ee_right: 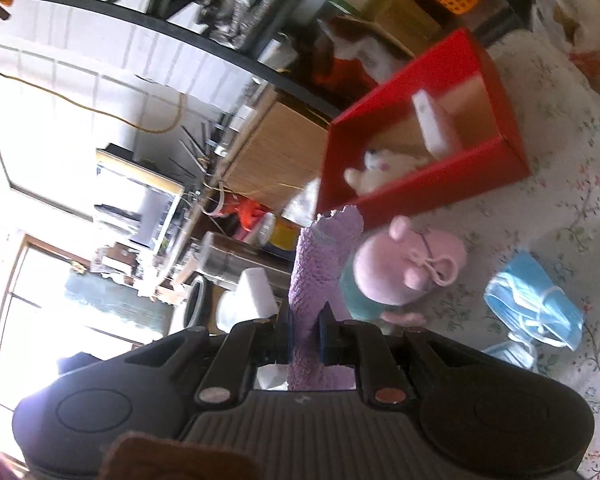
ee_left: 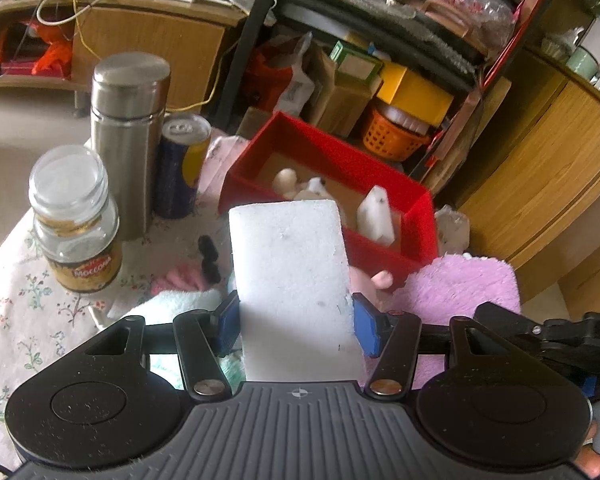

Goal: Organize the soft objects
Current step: 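Carry the white sponge and the purple cloth with both grippers toward the red box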

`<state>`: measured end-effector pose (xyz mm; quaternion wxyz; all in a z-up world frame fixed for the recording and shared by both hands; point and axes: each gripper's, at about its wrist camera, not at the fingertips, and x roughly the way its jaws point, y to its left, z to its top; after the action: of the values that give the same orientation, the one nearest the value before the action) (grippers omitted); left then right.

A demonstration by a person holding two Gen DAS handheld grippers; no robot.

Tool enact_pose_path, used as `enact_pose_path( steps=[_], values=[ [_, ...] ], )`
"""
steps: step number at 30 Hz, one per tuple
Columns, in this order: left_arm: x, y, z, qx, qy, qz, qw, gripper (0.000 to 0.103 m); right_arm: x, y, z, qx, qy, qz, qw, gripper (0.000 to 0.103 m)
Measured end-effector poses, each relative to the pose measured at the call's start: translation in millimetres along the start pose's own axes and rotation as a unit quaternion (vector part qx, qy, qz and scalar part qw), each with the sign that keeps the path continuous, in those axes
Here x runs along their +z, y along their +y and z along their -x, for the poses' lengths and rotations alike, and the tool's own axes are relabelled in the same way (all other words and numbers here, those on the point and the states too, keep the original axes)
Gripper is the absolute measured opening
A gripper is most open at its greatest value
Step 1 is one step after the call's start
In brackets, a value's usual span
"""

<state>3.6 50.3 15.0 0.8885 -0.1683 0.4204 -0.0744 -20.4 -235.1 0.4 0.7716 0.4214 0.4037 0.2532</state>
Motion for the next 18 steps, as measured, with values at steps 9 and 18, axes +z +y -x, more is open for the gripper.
enact_pose_path(
  steps=[9, 18],
  values=[
    [12, -14, 8, -0.011, -0.027, -0.01, 0.9995, 0.057, 7, 12, 14, 0.025, -0.031, 0.002, 0.999, 0.0],
    [25, -30, 12, -0.015, -0.054, -0.019, 0.9982, 0.057, 12, 19, 17, 0.023, -0.055, 0.019, 0.998, 0.0]
  ],
)
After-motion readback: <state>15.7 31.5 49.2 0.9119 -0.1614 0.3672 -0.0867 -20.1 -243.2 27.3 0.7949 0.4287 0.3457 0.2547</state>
